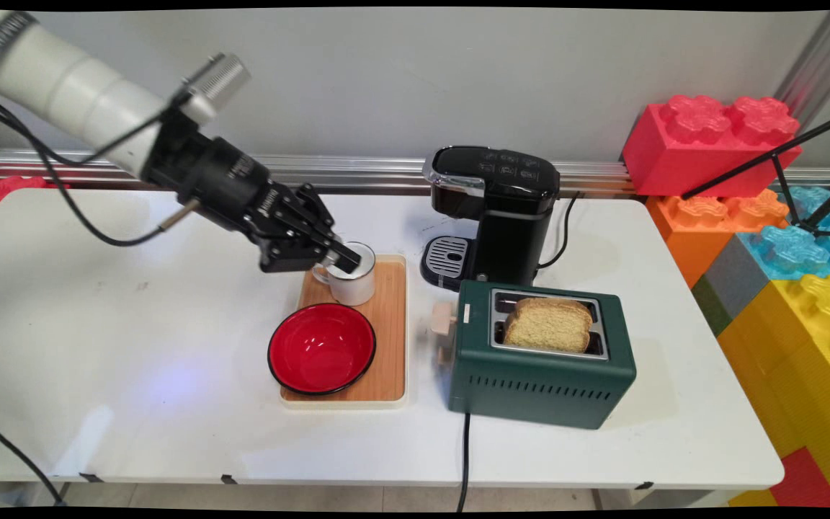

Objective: Press the toaster switch

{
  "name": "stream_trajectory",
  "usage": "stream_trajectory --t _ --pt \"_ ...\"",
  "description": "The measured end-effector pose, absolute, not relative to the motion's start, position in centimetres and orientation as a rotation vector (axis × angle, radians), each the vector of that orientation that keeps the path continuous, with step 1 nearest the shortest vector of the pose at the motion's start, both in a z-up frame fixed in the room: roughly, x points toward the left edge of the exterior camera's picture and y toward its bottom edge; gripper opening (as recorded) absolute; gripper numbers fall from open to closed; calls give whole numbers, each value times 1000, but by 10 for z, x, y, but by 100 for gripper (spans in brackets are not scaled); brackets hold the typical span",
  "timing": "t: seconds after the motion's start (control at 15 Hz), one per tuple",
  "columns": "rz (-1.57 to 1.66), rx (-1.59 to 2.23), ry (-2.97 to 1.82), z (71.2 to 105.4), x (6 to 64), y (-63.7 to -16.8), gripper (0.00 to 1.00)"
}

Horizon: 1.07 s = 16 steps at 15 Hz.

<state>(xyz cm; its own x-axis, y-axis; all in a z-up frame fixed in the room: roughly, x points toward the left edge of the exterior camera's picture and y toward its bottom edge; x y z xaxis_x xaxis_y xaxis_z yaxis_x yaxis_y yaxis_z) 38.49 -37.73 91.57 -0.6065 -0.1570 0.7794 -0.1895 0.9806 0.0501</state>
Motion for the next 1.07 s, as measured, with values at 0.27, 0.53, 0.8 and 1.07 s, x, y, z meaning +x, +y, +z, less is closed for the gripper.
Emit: stream_trajectory --t 0.27,0.53,0.8,1.07 --pt "23 229 -2212 887 362 -388 0" --pt "26 216 -2207 864 344 -395 0" --pt "43 206 -2215 845 325 -402 0" --pt "57 203 -2222 835 314 -406 0"
